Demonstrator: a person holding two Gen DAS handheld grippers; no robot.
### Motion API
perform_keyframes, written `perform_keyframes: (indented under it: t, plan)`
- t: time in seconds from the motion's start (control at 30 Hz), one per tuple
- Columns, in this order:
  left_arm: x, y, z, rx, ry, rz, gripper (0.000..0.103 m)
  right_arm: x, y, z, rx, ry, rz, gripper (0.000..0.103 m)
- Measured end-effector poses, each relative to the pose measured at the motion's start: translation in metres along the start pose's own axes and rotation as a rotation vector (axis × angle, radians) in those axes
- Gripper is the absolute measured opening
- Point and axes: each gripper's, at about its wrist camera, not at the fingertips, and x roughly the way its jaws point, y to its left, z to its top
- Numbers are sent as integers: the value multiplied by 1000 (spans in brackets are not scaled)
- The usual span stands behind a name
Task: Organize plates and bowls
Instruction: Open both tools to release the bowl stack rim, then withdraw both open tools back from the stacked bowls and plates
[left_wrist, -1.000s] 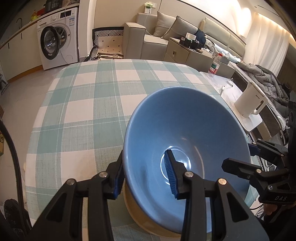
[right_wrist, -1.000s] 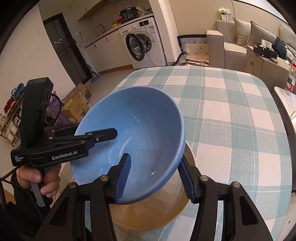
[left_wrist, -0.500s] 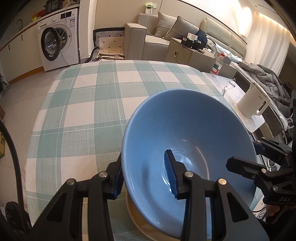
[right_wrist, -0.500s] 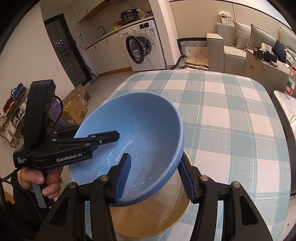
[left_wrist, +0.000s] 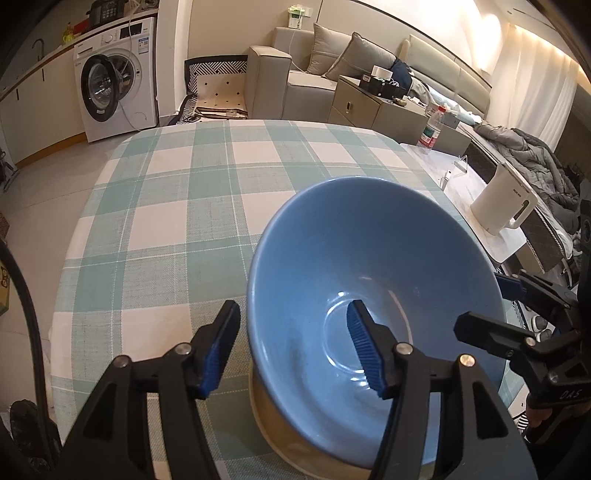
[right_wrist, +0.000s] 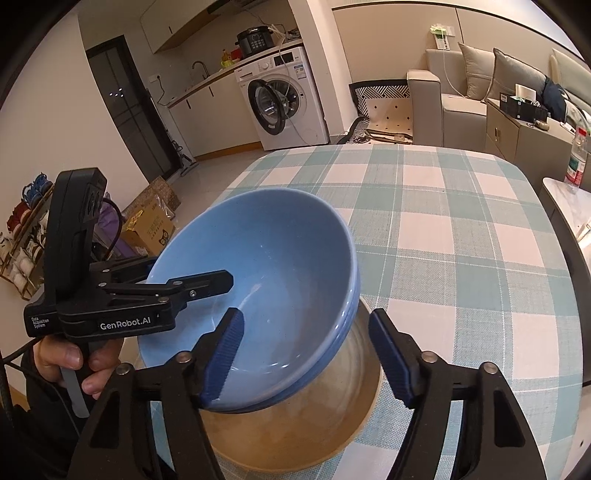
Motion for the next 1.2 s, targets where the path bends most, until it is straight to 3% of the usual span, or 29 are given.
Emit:
perform_keyframes:
  t: [0.1, 0.17, 0.23, 0.33, 0.37, 0.63, 0.9, 1.2]
  plan:
    - [-3, 3, -1, -8, -9, 6, 68, -3, -3, 0, 8, -17, -8, 85]
    - [-7, 4, -3, -15, -23, 9, 85, -6, -5, -1, 13, -25, -2, 86]
    - [-11, 5, -5, -11, -37, 5, 87, -8, -7, -2, 8, -37, 2, 86]
    - [-18, 7, -8, 2, -61, 3, 95, -9, -10, -5, 1, -56, 4, 101]
    - [-19, 7, -9, 4, -69, 5, 100, -11, -12, -7, 3, -74, 11, 102]
    - [-41, 14, -22, 26, -203, 7, 103, -31, -15, -18, -40, -200, 21, 102]
    - [-64, 20, -41, 41, -308, 15, 103, -50, -14, -30, -74, -272, 17, 102]
    - [-74, 25, -60, 66, -367, 16, 103, -56, -4, -47, -114, -310, 33, 102]
